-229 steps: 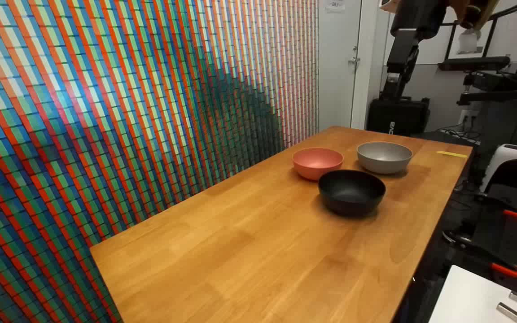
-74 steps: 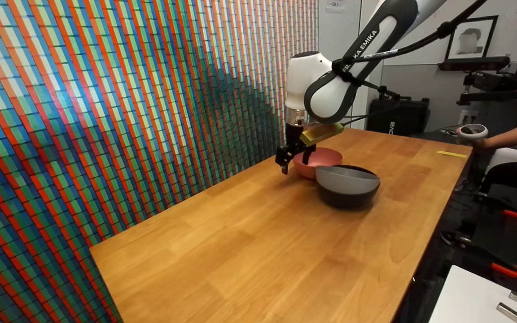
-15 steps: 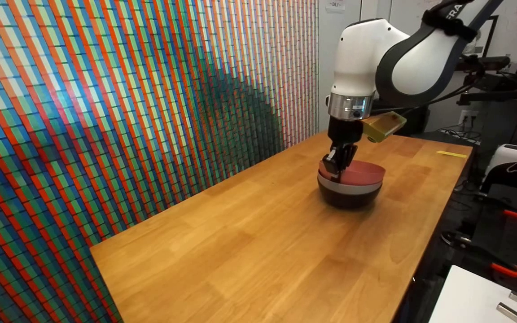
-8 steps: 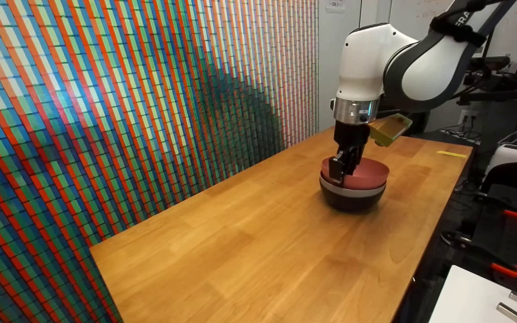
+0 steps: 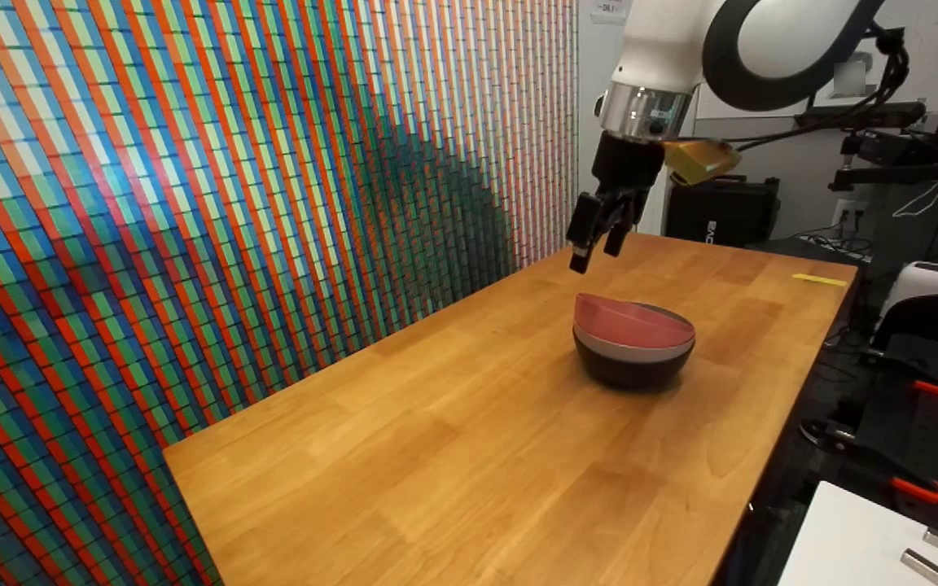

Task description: Get the black, gray and peach-colored bowls from the table and stack them together

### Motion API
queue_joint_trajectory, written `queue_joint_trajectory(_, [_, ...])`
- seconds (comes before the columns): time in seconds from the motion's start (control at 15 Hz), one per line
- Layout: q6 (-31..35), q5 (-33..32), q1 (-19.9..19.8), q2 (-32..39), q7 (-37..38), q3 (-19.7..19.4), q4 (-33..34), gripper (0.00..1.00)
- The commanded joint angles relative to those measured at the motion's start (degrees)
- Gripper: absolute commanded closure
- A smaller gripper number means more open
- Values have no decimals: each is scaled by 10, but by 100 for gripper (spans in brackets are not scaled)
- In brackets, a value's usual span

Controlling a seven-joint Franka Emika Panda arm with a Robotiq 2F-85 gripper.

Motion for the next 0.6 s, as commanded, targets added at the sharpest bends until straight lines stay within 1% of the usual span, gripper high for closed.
queue_joint_trajectory(0.0, [-46, 29, -18, -54, -37, 12, 16, 0])
queue_joint_trajectory(0.27, [-108, 58, -20, -93, -70, 9, 53, 0])
queue_joint_trajectory(0.4, [-152, 94, -15, -101, -99, 4, 72, 0])
queue_joint_trajectory(0.53, [-220, 142, -11, -104, -131, -2, 94, 0])
